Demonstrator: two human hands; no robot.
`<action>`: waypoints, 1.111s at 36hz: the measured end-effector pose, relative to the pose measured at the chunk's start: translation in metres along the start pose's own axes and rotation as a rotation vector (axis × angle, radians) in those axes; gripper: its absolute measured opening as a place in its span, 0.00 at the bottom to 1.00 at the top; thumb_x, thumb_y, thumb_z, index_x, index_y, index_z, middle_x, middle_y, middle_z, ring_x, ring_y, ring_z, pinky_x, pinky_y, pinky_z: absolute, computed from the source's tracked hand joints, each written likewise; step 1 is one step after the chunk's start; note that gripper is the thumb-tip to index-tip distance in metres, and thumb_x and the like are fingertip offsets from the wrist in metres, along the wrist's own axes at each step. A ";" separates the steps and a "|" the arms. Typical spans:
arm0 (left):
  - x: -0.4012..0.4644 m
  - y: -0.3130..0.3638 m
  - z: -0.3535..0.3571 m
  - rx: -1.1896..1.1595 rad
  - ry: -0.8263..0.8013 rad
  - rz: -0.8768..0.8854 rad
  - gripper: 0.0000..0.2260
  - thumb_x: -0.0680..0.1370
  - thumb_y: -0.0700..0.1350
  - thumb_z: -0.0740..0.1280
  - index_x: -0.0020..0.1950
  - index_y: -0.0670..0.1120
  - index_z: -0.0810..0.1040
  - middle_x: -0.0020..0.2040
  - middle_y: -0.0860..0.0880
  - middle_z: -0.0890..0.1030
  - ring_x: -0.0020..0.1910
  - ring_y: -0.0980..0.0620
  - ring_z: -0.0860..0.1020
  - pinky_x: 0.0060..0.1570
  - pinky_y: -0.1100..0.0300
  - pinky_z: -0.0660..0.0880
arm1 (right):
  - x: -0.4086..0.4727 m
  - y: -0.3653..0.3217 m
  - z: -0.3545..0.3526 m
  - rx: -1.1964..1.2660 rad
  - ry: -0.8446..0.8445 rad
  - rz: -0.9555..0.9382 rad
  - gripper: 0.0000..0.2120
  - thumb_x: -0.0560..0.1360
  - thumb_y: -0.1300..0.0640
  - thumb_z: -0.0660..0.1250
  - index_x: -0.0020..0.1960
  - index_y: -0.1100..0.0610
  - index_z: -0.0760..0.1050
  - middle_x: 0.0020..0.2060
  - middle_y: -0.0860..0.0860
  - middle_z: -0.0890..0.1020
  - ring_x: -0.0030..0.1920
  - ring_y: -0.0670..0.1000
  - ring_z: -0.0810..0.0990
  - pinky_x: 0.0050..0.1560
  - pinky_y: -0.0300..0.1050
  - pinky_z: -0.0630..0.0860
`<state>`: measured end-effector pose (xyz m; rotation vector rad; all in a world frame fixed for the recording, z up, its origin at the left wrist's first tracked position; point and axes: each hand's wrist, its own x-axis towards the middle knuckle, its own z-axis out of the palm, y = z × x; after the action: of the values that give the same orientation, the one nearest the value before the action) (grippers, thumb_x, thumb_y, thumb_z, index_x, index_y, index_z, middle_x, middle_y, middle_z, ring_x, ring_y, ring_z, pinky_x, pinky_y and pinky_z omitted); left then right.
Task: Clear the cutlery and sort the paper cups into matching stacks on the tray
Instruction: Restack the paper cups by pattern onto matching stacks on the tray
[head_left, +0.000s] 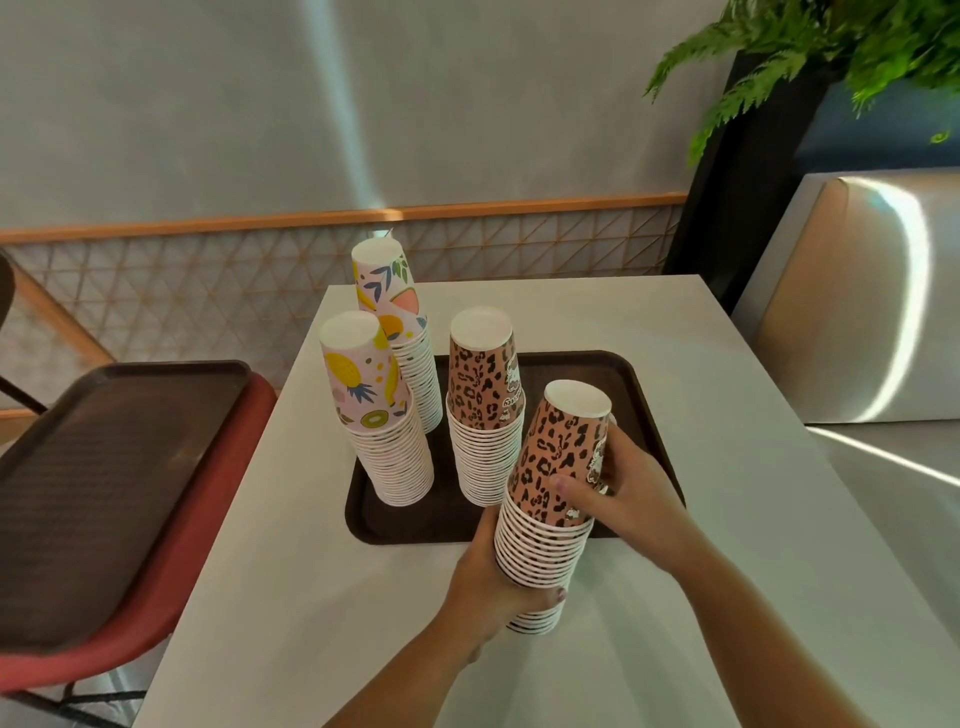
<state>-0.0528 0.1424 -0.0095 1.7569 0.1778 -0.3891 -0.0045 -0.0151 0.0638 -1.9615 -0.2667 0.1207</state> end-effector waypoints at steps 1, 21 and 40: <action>0.000 0.001 0.000 0.006 0.002 -0.002 0.43 0.56 0.48 0.80 0.64 0.69 0.61 0.63 0.61 0.74 0.64 0.56 0.71 0.64 0.48 0.73 | 0.000 0.000 0.000 0.005 0.012 -0.005 0.25 0.69 0.53 0.73 0.59 0.41 0.63 0.50 0.35 0.76 0.51 0.36 0.77 0.49 0.30 0.75; -0.004 0.004 -0.005 0.011 0.040 -0.004 0.37 0.61 0.41 0.80 0.57 0.68 0.64 0.59 0.60 0.76 0.61 0.56 0.73 0.62 0.54 0.73 | 0.011 -0.021 -0.012 0.059 -0.007 -0.012 0.29 0.64 0.46 0.72 0.62 0.43 0.66 0.53 0.38 0.79 0.52 0.37 0.79 0.47 0.31 0.75; -0.004 0.002 -0.003 0.009 0.021 0.011 0.40 0.58 0.44 0.80 0.61 0.68 0.64 0.60 0.59 0.77 0.62 0.55 0.74 0.63 0.50 0.74 | 0.014 -0.030 -0.013 0.172 0.237 -0.063 0.18 0.72 0.58 0.68 0.58 0.48 0.68 0.48 0.40 0.79 0.50 0.41 0.79 0.46 0.36 0.77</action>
<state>-0.0549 0.1456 -0.0059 1.7709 0.1815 -0.3642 0.0079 -0.0119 0.0971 -1.7748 -0.1561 -0.1257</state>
